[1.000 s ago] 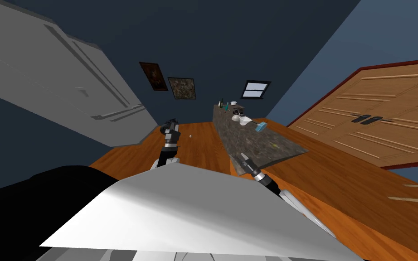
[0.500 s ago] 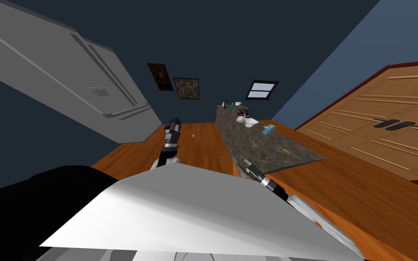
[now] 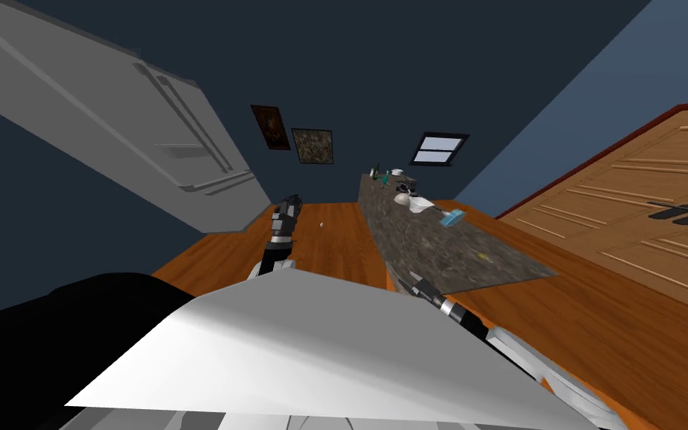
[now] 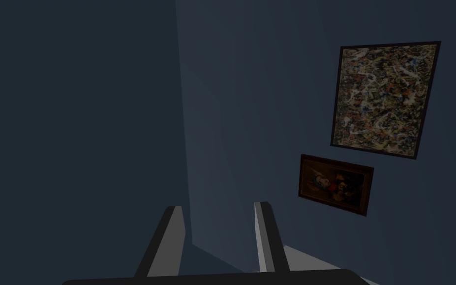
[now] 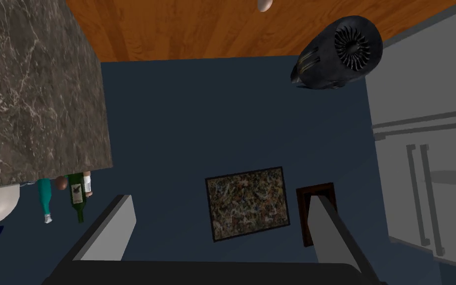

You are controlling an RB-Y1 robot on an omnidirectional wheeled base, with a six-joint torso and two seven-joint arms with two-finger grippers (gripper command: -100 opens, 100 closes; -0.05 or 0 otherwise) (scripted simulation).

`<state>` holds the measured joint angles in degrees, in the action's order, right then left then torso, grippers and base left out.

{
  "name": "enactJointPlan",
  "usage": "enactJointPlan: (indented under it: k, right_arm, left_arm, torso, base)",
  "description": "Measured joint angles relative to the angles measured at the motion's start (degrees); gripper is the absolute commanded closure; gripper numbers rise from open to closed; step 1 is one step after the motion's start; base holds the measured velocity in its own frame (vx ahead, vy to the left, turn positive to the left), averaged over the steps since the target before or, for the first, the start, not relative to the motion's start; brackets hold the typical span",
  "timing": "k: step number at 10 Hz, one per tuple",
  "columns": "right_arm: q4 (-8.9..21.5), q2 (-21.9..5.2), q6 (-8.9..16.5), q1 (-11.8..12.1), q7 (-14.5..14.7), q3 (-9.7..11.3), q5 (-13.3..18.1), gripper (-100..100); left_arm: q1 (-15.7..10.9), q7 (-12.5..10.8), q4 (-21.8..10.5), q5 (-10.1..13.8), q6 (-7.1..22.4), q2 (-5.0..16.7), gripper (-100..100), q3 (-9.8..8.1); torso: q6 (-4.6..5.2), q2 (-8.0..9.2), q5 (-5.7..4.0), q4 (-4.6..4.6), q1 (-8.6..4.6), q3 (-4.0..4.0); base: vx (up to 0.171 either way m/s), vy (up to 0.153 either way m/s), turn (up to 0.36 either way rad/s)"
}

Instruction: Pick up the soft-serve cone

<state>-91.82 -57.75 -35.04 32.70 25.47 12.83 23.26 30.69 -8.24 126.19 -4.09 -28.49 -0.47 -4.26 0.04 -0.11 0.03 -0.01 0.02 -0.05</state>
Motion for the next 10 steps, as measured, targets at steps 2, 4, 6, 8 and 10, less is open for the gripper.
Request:
enactJointPlan:
  k: [2,4,6,8,10]
  right_arm:
    - [2.03,-2.88,0.54,1.09,1.03,0.40,1.50,-100]
    - [5.06,-6.05,0.49,0.93,1.36,0.81,2.73,-100]
    - [8.47,-8.62,0.39,0.76,2.20,1.47,4.17,-100]
    - [11.97,-11.22,0.64,-0.15,2.16,2.33,5.56,-100]
    - [15.38,-13.81,0.37,0.37,2.92,2.31,6.55,-100]
  left_arm:
    - [0.00,0.00,0.00,0.00,0.00,0.00,0,0.00]
    - [0.00,0.00,0.00,0.00,0.00,0.00,0,0.00]
    - [0.00,0.00,0.00,0.00,0.00,0.00,0,0.00]
    - [0.01,0.00,0.00,0.00,0.00,0.00,0,-0.01]
    - [0.01,0.00,0.00,0.00,0.00,0.00,0,-0.01]
  torso:
    - [0.00,-0.06,-0.01,-0.01,-0.03,-0.04]
    - [0.01,-0.05,0.00,-0.02,-0.04,-0.04]
    - [0.00,-0.09,-0.02,-0.02,-0.08,-0.06]
    - [0.01,-0.09,-0.03,-0.02,-0.10,-0.06]
    - [0.01,-0.13,-0.02,-0.03,-0.11,-0.08]
  base:
    - [0.078,0.032,0.074]
    - [0.079,0.018,0.083]
    - [0.087,0.013,0.073]
    - [0.091,0.006,0.058]
    - [0.098,0.000,0.065]
